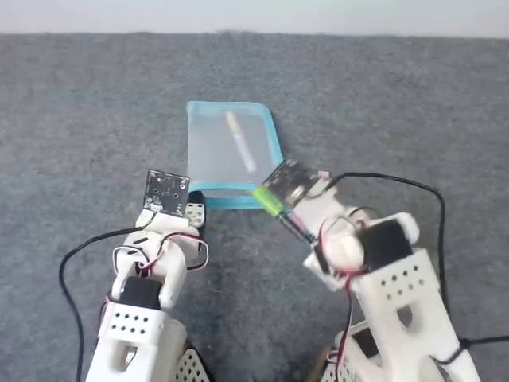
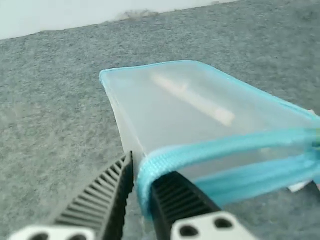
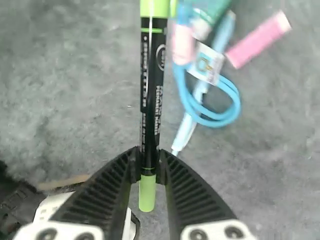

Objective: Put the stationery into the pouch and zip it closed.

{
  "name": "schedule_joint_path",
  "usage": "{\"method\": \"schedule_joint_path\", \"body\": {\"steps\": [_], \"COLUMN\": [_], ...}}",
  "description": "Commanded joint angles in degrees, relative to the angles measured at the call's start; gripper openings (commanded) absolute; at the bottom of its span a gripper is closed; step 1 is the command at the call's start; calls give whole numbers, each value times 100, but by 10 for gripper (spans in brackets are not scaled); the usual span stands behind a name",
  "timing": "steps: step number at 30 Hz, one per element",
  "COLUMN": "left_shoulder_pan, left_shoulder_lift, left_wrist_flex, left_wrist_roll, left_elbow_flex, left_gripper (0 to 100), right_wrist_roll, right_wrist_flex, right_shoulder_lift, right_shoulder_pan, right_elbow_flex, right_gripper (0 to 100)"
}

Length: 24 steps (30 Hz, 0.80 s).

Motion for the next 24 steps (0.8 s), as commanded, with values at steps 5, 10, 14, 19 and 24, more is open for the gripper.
{"method": "schedule_joint_path", "body": {"steps": [5,10,14,19,24], "left_shoulder_pan": [334,352,352,360,387], "left_shoulder_lift": [35,35,35,35,-9], "left_wrist_flex": [-193,-193,-193,-185,-185], "left_wrist_roll": [105,97,79,79,79], "left_elbow_flex": [-119,-110,-110,-110,-48], "left_gripper": [12,12,12,12,12], "right_wrist_roll": [-9,-273,-642,-1240,-1732], "right_wrist_flex": [40,-497,-637,-585,-629], "right_shoulder_lift": [532,1253,1877,2844,4163], "right_shoulder_pan": [-277,-259,-259,-259,-251], "right_elbow_flex": [-79,-114,-615,-1846,-3051], "right_gripper": [7,7,7,7,7]}}
